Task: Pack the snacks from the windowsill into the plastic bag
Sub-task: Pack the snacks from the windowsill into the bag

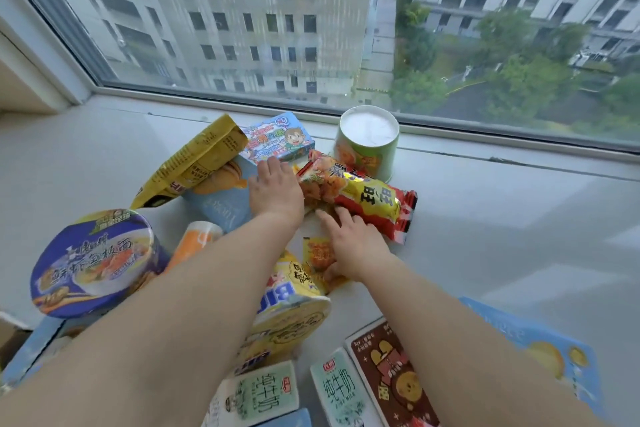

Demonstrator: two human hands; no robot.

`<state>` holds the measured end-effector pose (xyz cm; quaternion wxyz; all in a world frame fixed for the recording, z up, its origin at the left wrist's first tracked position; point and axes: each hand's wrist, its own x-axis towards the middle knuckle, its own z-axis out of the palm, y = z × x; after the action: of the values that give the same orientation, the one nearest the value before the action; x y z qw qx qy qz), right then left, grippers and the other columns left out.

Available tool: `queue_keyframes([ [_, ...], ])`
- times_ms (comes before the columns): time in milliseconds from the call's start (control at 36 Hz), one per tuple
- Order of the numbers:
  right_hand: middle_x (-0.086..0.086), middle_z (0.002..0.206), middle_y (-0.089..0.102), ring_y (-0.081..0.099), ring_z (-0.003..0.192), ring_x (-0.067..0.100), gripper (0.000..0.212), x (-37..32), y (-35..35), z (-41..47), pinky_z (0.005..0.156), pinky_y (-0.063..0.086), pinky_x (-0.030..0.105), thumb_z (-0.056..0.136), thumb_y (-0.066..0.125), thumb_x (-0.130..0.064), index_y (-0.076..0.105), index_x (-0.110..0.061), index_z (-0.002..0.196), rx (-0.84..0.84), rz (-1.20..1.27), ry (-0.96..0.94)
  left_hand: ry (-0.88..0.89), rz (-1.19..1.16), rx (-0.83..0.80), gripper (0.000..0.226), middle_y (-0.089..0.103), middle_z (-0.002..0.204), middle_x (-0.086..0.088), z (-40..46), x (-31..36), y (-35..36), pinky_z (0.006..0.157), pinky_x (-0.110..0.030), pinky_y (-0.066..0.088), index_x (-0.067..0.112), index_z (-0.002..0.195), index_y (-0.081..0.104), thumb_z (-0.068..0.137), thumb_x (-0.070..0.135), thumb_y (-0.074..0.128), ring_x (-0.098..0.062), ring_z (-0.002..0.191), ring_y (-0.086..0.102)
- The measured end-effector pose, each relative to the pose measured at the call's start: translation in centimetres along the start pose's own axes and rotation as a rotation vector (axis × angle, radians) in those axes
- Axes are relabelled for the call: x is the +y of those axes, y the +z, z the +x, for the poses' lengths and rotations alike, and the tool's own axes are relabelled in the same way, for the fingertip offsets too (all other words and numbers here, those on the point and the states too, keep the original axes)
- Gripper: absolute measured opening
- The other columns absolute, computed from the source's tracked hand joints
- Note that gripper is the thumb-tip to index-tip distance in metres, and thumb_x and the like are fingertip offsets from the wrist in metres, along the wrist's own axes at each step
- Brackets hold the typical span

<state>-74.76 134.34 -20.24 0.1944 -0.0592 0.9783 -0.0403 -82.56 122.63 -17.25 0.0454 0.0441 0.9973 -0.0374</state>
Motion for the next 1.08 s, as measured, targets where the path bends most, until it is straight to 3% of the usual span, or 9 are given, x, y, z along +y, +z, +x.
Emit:
queue_keyframes([
  [111, 0.008, 0.145, 0.028, 0.032, 0.130, 0.029, 0.106, 0.4, -0.4, 0.4, 0.097, 0.042, 0.040, 0.070, 0.075, -0.050, 0.012, -0.019, 0.150, -0.028, -0.032, -0.009, 0.037, -0.008, -0.065, 0.045, 0.036, 0.143, -0.012, 2.3, -0.8, 1.6, 0.117, -0.046, 0.011, 0.010, 0.140, 0.032, 0.094, 0.010, 0.035, -0.029, 0.137, 0.023],
  [333, 0.007, 0.129, 0.039, 0.037, 0.119, 0.025, 0.067, 1.2, -0.3, -1.2, 0.088, 0.045, 0.036, 0.081, 0.066, -0.045, 0.040, -0.016, 0.136, -0.041, -0.020, -0.014, 0.197, 0.141, -0.152, 0.058, 0.046, 0.143, -0.007, 5.2, -1.1, 3.0, 0.114, -0.053, -0.011, 0.018, 0.147, 0.026, 0.093, 0.035, 0.039, -0.025, 0.143, 0.023],
  [389, 0.009, 0.127, 0.041, 0.038, 0.117, 0.026, 0.060, 1.0, -0.3, -1.6, 0.085, 0.044, 0.036, 0.085, 0.064, -0.039, 0.040, -0.015, 0.134, -0.055, -0.002, -0.005, 0.178, 0.080, -0.183, 0.059, 0.047, 0.140, -0.012, 5.3, -0.7, 3.2, 0.116, -0.050, -0.007, 0.020, 0.147, 0.024, 0.091, 0.031, 0.043, -0.028, 0.139, 0.028],
  [472, 0.011, 0.125, 0.044, 0.041, 0.114, 0.029, 0.051, 0.7, -0.3, -2.0, 0.084, 0.044, 0.036, 0.088, 0.060, -0.030, 0.041, -0.013, 0.131, -0.059, 0.019, 0.014, 0.043, -0.058, -0.193, 0.056, 0.043, 0.136, -0.016, 5.1, 0.2, 3.4, 0.112, -0.042, 0.021, 0.014, 0.138, 0.035, 0.090, 0.037, 0.055, -0.032, 0.130, 0.035],
  [556, 0.013, 0.125, 0.044, 0.041, 0.115, 0.032, 0.046, 0.3, 0.2, -2.5, 0.086, 0.044, 0.038, 0.090, 0.056, -0.024, 0.040, -0.012, 0.131, -0.058, 0.054, 0.055, -0.048, -0.187, -0.255, 0.045, 0.057, 0.112, -0.011, 4.7, 0.4, 3.1, 0.076, -0.033, 0.046, 0.007, 0.121, 0.051, 0.086, 0.031, 0.066, -0.027, 0.106, 0.057],
  [611, 0.013, 0.124, 0.045, 0.042, 0.115, 0.032, 0.041, -0.2, 0.6, -2.8, 0.085, 0.045, 0.039, 0.091, 0.053, -0.020, 0.041, -0.010, 0.129, -0.045, 0.080, 0.096, -0.010, -0.189, -0.269, 0.030, 0.057, 0.080, -0.004, 4.3, 0.2, 2.6, 0.055, -0.024, 0.040, 0.008, 0.100, 0.061, 0.084, 0.032, 0.068, -0.021, 0.077, 0.060],
  [667, 0.014, 0.124, 0.047, 0.044, 0.114, 0.033, 0.037, -0.7, 0.9, -3.1, 0.086, 0.045, 0.039, 0.090, 0.052, -0.016, 0.042, -0.009, 0.125, -0.030, 0.093, 0.137, 0.015, -0.213, -0.288, 0.028, 0.051, 0.070, -0.001, 3.9, -0.1, 2.2, 0.048, -0.022, 0.036, 0.013, 0.090, 0.059, 0.081, 0.037, 0.069, -0.019, 0.065, 0.054],
  [861, 0.013, 0.124, 0.054, 0.051, 0.116, 0.032, 0.033, -1.3, 1.2, -4.7, 0.089, 0.045, 0.036, 0.089, 0.055, -0.015, 0.050, -0.008, 0.120, -0.044, 0.166, 0.286, 0.093, -0.358, -0.268, 0.018, 0.058, 0.093, -0.008, 1.4, -0.2, 1.0, 0.061, -0.030, 0.043, 0.016, 0.095, 0.056, 0.078, 0.018, 0.061, -0.029, 0.082, 0.058],
  [1083, 0.006, 0.103, 0.061, 0.057, 0.099, 0.028, 0.031, -0.9, -3.1, -7.6, 0.073, 0.042, 0.031, 0.076, 0.068, -0.028, 0.052, -0.014, 0.099, 0.128, 0.681, 0.541, 0.059, -0.456, -0.259, 0.016, 0.061, 0.095, -0.007, -1.9, -1.4, -3.5, 0.070, -0.031, 0.051, 0.014, 0.096, 0.062, 0.081, 0.020, 0.065, -0.024, 0.087, 0.058],
])
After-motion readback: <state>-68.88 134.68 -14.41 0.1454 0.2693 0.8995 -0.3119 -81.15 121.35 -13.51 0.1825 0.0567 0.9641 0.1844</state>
